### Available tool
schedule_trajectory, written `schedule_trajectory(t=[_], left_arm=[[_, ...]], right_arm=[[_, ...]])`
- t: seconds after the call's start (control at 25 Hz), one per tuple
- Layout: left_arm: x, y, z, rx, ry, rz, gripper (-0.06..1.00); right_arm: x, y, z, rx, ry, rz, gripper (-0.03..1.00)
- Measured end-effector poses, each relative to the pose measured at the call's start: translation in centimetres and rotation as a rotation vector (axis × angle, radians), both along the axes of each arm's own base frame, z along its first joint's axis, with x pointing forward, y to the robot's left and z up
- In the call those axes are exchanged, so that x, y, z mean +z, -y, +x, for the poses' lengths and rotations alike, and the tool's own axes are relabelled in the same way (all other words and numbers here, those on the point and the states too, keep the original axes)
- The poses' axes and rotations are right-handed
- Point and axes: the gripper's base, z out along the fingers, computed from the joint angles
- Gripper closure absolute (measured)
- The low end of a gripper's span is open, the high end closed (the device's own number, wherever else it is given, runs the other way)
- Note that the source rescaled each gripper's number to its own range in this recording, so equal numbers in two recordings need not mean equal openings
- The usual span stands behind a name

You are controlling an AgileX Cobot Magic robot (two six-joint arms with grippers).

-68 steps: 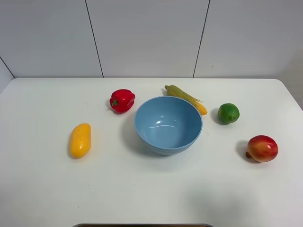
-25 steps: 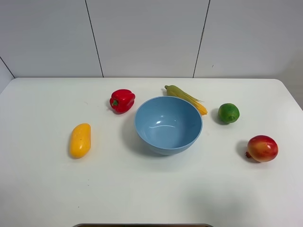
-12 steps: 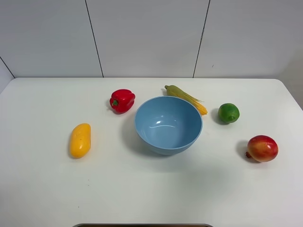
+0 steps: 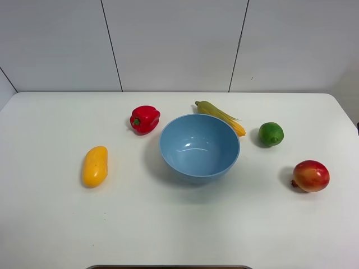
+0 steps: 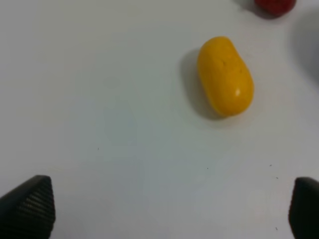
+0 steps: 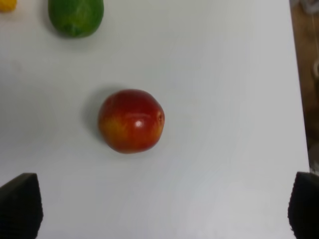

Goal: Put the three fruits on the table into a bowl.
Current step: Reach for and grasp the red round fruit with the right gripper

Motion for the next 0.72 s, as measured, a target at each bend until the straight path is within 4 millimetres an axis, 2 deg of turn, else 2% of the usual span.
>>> schedule_trajectory(t=[0.2,0.4,0.72], left_arm=[[0.0,0.0,0.0,0.0,0.0,0.0,0.08],[0.0,0.0,0.0,0.0,0.0,0.0,0.08],[0.0,0.0,0.0,0.0,0.0,0.0,0.08]], right_arm=[[-2.0,0.0,2.7,0.0,-0.1,-0.007,-0.03],[-4.2,1.6,5.1,-0.046,-0.183,0.026,-0.03],[-8.1,1.2,8.5,0.016,-0.299,0.101,-0.03]])
